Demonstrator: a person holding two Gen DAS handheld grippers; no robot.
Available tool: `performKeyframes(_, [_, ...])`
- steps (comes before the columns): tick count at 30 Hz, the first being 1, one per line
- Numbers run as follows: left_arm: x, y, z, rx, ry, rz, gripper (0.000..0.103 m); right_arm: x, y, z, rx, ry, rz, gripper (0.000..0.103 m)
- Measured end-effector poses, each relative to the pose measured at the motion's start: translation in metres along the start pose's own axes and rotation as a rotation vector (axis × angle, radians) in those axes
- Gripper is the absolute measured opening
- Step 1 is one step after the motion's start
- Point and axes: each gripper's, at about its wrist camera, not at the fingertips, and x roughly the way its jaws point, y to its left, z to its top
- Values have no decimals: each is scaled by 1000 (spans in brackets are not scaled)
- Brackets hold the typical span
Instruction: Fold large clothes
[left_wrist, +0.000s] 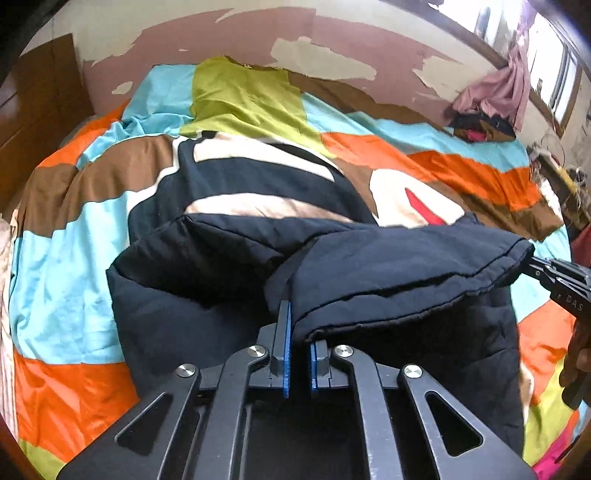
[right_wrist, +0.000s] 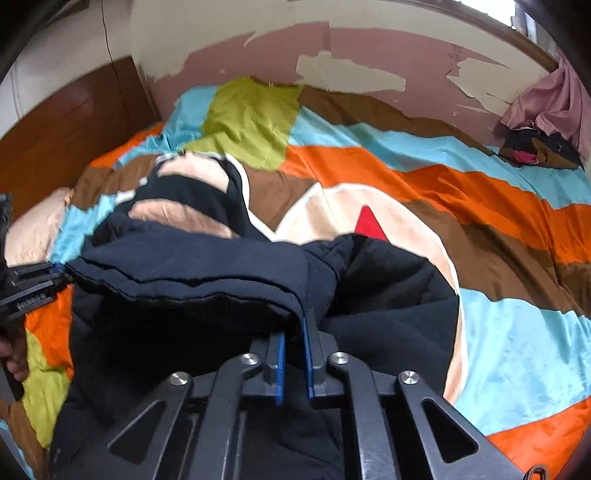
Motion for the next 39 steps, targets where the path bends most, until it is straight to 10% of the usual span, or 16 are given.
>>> performKeyframes(8, [-45, 3, -31, -12, -43, -38, 4, -57, 16, -28, 44, -49, 72, 6])
performKeyframes(17, [46, -12, -76, 128, 80, 98, 4, 34, 6, -86, 129, 137, 39, 6])
performKeyframes(28, [-8, 2, -90, 128, 82, 58, 9, 5, -6, -91, 59, 173, 51, 24])
performKeyframes(39, [-7, -23, -14, 24, -28, -54, 25, -11, 14, -28, 18, 43, 100, 27])
